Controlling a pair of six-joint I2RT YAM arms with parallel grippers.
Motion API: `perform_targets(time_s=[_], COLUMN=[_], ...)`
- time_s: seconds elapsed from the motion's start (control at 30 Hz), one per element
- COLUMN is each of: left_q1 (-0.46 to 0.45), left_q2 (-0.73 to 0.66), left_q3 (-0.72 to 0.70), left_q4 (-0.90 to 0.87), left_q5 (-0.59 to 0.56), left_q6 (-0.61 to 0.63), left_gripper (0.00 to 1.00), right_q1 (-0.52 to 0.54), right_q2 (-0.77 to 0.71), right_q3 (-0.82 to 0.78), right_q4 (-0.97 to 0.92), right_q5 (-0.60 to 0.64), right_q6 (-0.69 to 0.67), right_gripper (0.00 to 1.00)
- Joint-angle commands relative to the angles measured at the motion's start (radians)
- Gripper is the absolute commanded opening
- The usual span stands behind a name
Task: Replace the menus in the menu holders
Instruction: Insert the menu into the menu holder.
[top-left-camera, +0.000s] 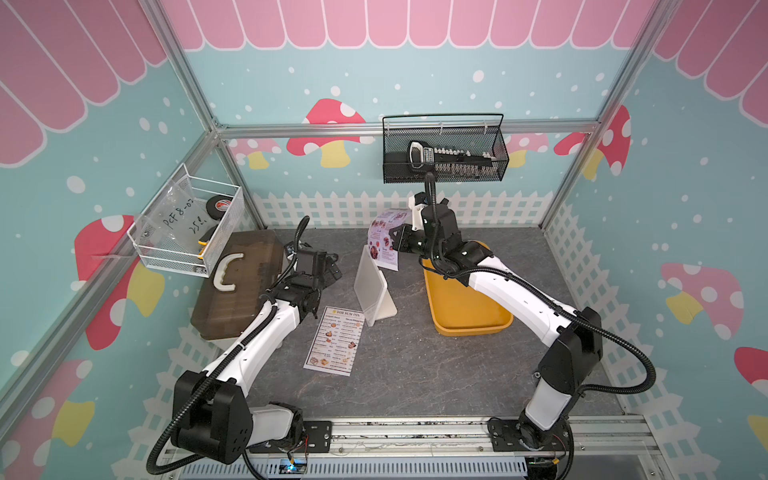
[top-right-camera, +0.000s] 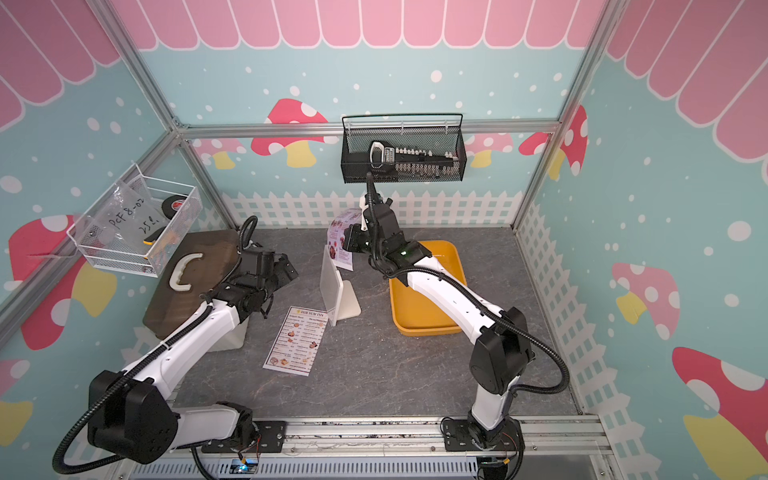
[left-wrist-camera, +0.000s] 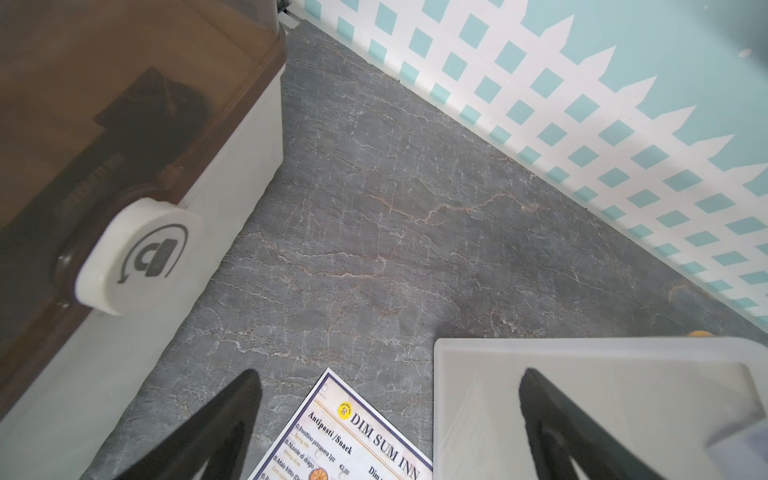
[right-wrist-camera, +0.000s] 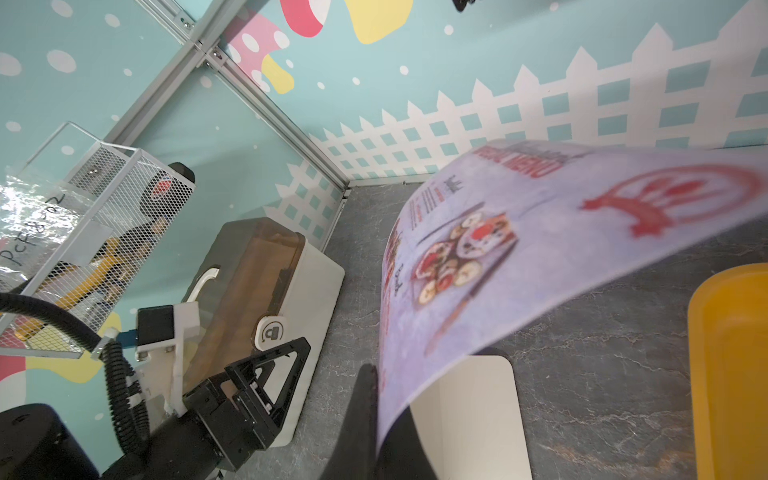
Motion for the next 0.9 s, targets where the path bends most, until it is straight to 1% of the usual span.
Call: perform_targets(time_s=[0.0,0.23,0.63,0.87], left_q1=[0.008,0.007,0.009,0.008], left_q2=[0.002,0.023,0.038,0.054], left_q3=[0.031,0.04,0.072,0.098], left_q4=[0.02,0.036,0.046,0.051], left_q5=[0.002,0.014,0.009,0.006], left_q6=[-0.004,-0.015,-0.013,-0.019], left_gripper=[0.97,0.97,0.97,0.98], right_q1=[0.011,0.036,0.073,0.09], right_q2=[0.01,0.023,0.054,0.039], right_q3=[0.023,0.012,0.023,-0.01], right_q4=[0.017,0.051,0.055,0.073], right_q5=[0.044,0.111,0.162,0.214], right_q6=[0.001,0.012,0.013,0.014], right_gripper=[0.0,0.0,0.0,0.0])
